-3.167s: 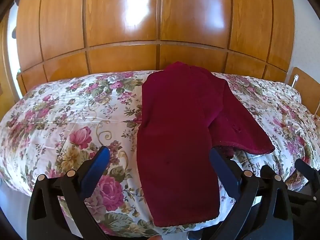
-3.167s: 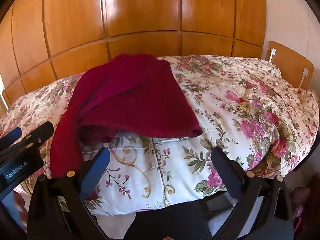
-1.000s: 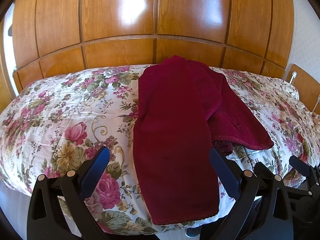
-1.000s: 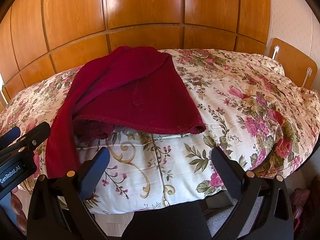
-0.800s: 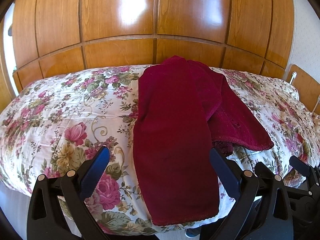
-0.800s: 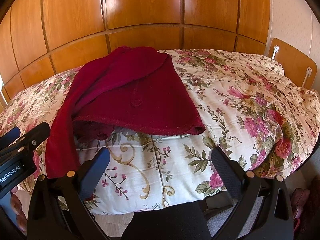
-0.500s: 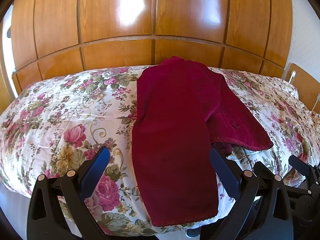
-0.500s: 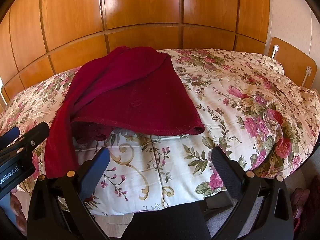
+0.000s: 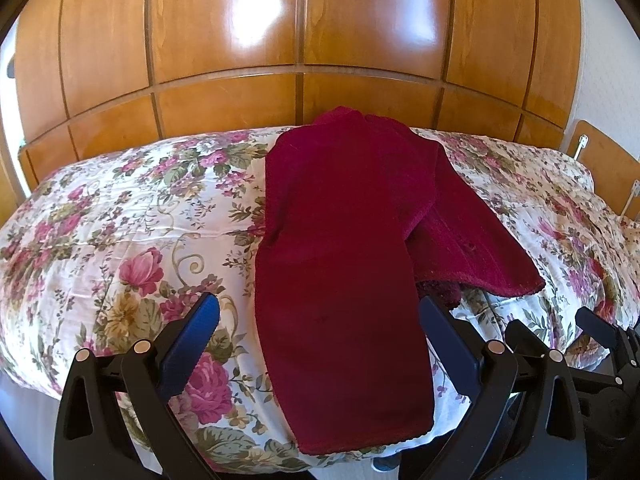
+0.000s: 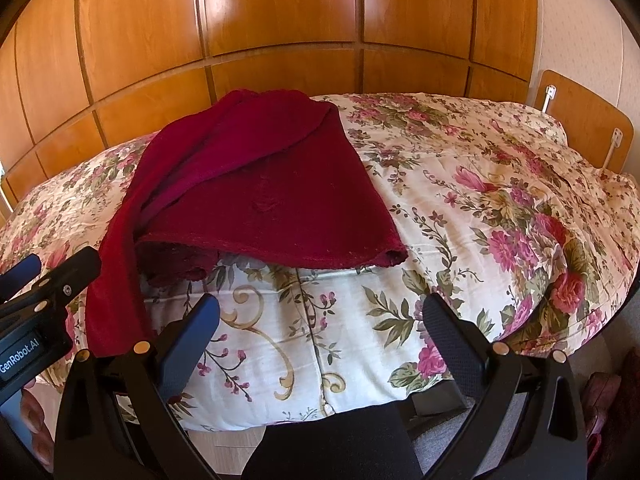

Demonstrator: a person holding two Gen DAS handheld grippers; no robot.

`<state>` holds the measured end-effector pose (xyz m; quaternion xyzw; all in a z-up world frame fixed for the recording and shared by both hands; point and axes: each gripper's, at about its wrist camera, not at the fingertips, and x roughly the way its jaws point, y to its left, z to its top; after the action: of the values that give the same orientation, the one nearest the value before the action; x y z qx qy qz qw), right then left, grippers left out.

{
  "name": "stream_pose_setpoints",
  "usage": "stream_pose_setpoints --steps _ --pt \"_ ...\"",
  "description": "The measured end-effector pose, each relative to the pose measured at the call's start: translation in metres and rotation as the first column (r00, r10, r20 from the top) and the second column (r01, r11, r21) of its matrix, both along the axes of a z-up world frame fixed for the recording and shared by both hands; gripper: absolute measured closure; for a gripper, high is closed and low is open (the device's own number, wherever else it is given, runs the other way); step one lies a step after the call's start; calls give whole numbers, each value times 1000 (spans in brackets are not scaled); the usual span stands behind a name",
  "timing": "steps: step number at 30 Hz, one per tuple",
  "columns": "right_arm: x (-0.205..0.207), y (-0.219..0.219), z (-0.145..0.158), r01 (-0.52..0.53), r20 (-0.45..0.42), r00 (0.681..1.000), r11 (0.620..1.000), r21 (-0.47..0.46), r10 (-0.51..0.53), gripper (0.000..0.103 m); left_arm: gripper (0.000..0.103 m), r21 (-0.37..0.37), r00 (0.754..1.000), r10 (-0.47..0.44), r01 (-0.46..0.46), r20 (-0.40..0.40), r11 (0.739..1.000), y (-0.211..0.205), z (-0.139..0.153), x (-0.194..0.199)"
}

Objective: Fold small clothes

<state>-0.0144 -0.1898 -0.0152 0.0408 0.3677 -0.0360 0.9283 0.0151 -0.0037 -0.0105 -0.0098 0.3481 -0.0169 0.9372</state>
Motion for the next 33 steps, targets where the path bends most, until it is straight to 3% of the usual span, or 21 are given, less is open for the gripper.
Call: stream_pose_setpoints --steps 3,6,7,12,17,18,19,21,22,24,28,31,33 --pt "1 -2 -2 4 -7 1000 1000 3 -4 2 6 -9 1000 -15 14 -17 1000 -1 -3 5" --pt "3 -4 -4 12 -18 1000 1000 7 -12 2 41 -41 996 -54 51 -77 998 -2 -11 17" --pt "4 -5 -5 16 -24 1000 1000 8 -15 2 44 -58 992 -65 59 -109 997 -1 -15 23" --pt "7 -9 -9 36 -42 998 999 12 -36 2 44 -99 985 -91 77 -144 992 -1 -22 32" --pt "12 -16 -8 58 -45 997 998 10 -57 2 44 -68 982 -112 103 -153 992 -7 -25 38" --pt "13 -18 -7 61 -43 997 998 12 -60 2 50 -76 980 -117 106 -161 991 -6 -26 40" --pt "14 -20 -6 63 -42 997 998 15 -62 2 70 -93 977 -133 119 -166 989 -4 -26 42" --pt "17 -23 -5 62 -43 997 998 18 -61 2 82 -129 971 -164 142 -176 981 2 -25 44" --pt "19 -25 -4 60 -46 997 998 22 -59 2 92 -160 968 -174 146 -181 976 8 -23 46" --pt "24 -28 -1 53 -47 998 998 30 -52 2 96 -251 963 -187 136 -192 958 26 -16 50" --pt "45 -31 13 0 -27 1000 996 89 2 4 96 -290 989 -99 64 -108 955 78 14 59" --pt "67 -24 24 -77 -20 996 984 163 81 19 97 -257 998 42 -53 -47 965 126 35 73" --pt "85 -16 25 -131 -47 988 963 235 146 30 97 -262 989 144 -146 -27 954 163 43 84"
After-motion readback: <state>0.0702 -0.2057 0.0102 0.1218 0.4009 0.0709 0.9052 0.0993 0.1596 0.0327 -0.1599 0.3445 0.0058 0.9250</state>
